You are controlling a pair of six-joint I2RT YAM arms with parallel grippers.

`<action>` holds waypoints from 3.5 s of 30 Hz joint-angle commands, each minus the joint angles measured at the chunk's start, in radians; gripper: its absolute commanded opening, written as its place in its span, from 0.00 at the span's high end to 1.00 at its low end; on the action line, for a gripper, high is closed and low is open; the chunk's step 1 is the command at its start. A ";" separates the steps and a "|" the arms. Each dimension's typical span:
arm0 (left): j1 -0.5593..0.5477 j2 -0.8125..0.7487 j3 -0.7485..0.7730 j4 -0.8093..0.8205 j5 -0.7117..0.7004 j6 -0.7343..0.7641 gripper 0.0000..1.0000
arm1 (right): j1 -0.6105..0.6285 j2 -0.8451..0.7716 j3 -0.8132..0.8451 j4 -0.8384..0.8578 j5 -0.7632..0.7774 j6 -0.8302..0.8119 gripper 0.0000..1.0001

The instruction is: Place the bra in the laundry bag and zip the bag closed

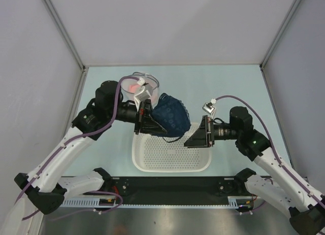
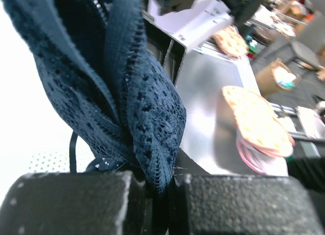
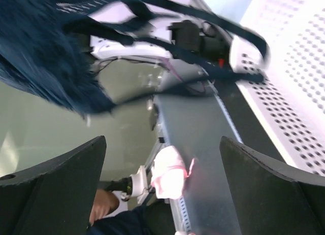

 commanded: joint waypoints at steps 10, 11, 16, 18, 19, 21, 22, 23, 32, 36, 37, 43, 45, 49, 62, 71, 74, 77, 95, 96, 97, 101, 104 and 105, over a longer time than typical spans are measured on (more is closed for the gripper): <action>-0.009 0.034 -0.031 0.094 0.231 -0.044 1.00 | 0.091 0.065 0.003 0.533 -0.077 0.140 0.00; -0.014 0.035 -0.037 0.109 0.239 -0.052 1.00 | 0.091 0.071 0.017 0.510 -0.077 0.115 0.00; -0.042 0.060 -0.068 0.143 0.266 -0.116 1.00 | 0.099 0.107 0.115 0.355 -0.106 -0.083 0.00; -0.045 0.078 -0.069 0.149 0.265 -0.155 1.00 | 0.102 0.128 0.141 0.283 -0.119 -0.123 0.00; -0.046 0.084 -0.069 0.154 0.263 -0.167 1.00 | 0.106 0.133 0.152 0.284 -0.122 -0.138 0.00; -0.058 0.089 -0.071 0.172 0.259 -0.207 1.00 | 0.114 0.140 0.152 0.302 -0.131 -0.138 0.00; -0.063 0.089 -0.069 0.192 0.259 -0.219 1.00 | 0.125 0.147 0.155 0.304 -0.131 -0.137 0.00; -0.066 0.090 -0.071 0.203 0.263 -0.242 1.00 | 0.131 0.163 0.158 0.304 -0.131 -0.135 0.00; -0.101 0.133 -0.080 0.226 0.289 -0.275 1.00 | 0.181 0.188 0.169 0.288 -0.113 -0.210 0.00; -0.118 0.143 -0.097 0.229 0.297 -0.278 1.00 | 0.232 0.197 0.175 0.302 -0.085 -0.245 0.00; -0.118 0.143 -0.098 0.231 0.298 -0.278 1.00 | 0.241 0.197 0.173 0.304 -0.077 -0.270 0.00; -0.132 0.136 -0.118 0.241 0.306 -0.278 1.00 | 0.260 0.211 0.152 0.348 -0.060 -0.296 0.06; -0.134 0.129 -0.130 0.241 0.306 -0.276 1.00 | 0.261 0.208 0.144 0.380 -0.054 -0.281 0.10; -0.134 0.110 -0.155 0.255 0.303 -0.279 1.00 | 0.260 0.190 0.127 0.419 -0.024 -0.256 0.18; -0.080 0.042 -0.207 0.248 0.237 -0.281 0.75 | 0.264 0.197 0.084 0.445 -0.025 -0.226 0.97; 0.331 -0.109 -0.229 0.061 0.063 -0.215 0.13 | 0.093 0.231 0.118 0.339 0.027 -0.275 1.00; 0.411 -0.085 -0.160 -0.082 -0.287 -0.193 0.10 | 0.051 0.261 0.169 0.318 0.053 -0.304 1.00; 0.440 -0.048 -0.137 -0.129 -0.619 -0.219 0.10 | 0.046 0.315 0.236 0.247 0.114 -0.357 1.00; 0.696 0.757 0.175 0.044 -0.831 -0.538 0.24 | 0.091 0.775 0.739 0.058 0.628 -0.658 1.00; 0.695 0.776 0.193 0.045 -0.806 -0.541 0.25 | 0.094 0.789 0.758 0.049 0.625 -0.664 1.00; 0.696 0.791 0.213 0.054 -0.785 -0.538 0.28 | 0.099 0.815 0.790 0.045 0.622 -0.672 1.00; 0.693 0.743 0.135 0.086 -0.829 -0.558 0.39 | 0.118 0.841 0.815 0.041 0.616 -0.677 1.00; 0.702 0.622 0.003 0.175 -0.864 -0.600 0.31 | 0.123 0.846 0.802 0.049 0.613 -0.668 1.00; 0.701 0.582 -0.021 0.195 -0.869 -0.606 0.29 | 0.123 0.845 0.802 0.055 0.608 -0.664 1.00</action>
